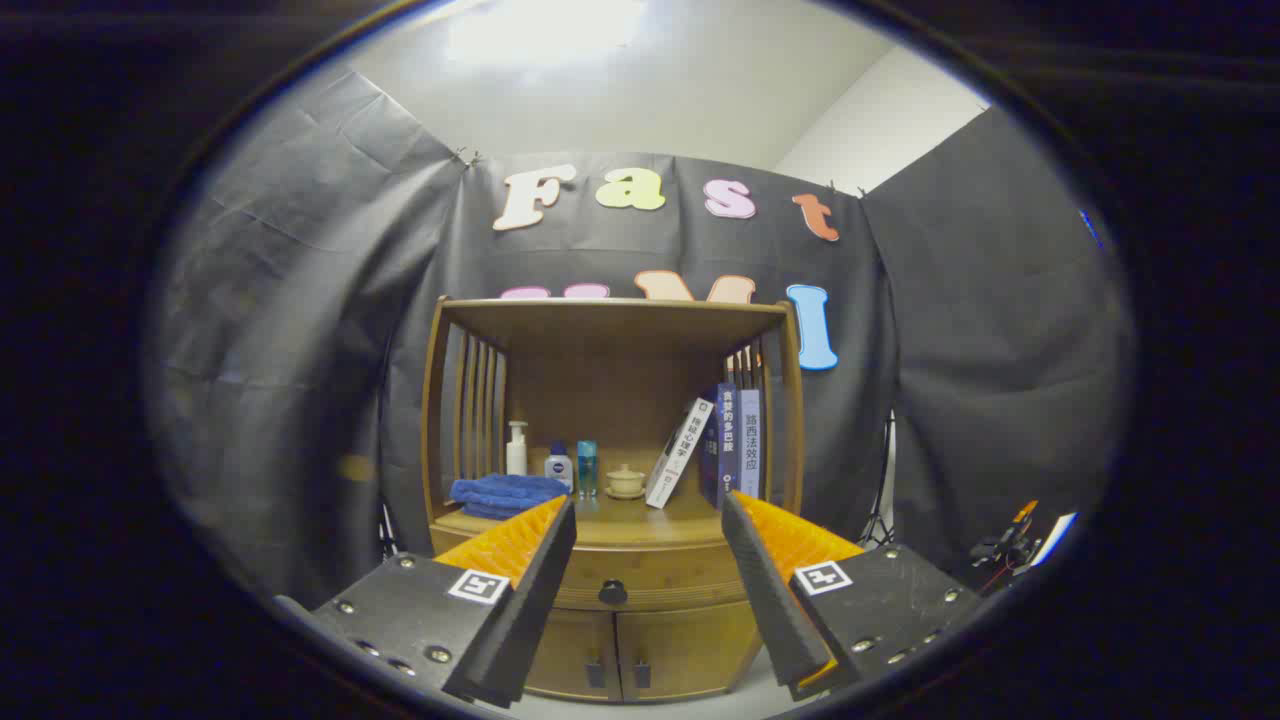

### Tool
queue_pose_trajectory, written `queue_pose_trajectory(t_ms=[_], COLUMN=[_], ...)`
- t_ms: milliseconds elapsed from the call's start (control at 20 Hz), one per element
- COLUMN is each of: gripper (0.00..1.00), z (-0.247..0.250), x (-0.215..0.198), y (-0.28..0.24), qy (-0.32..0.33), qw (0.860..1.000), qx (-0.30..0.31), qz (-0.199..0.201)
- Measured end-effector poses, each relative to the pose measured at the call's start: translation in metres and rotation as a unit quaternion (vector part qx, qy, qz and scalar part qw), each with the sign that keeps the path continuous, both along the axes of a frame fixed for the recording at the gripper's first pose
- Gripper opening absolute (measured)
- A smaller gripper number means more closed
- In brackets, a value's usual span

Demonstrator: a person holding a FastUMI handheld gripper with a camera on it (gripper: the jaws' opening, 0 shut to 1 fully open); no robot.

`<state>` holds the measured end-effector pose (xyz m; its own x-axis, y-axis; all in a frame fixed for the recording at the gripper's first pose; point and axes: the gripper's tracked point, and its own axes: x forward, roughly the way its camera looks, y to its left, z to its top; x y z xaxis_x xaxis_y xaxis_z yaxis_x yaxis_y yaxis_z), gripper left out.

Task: Pull open the drawer, take out the items inside it, and place them on the countertop above the cabinet.

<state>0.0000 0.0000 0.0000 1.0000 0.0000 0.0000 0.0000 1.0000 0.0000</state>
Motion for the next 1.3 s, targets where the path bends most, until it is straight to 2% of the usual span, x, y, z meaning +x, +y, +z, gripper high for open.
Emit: queue_pose_trajectory(t_ms=[900,1050,1300], gripper=[0.88,0.88,0.88], z=[-0.018,-0.031,-0.067], x=[0.009,0.025,0.073], y=[0.005,0.008,0.022], qy=[0.032,0.042,0.059], qw=[0.999,0.999,0.998], qx=[0.001,-0.009,-0.012], qz=[0.001,0.011,0.035])
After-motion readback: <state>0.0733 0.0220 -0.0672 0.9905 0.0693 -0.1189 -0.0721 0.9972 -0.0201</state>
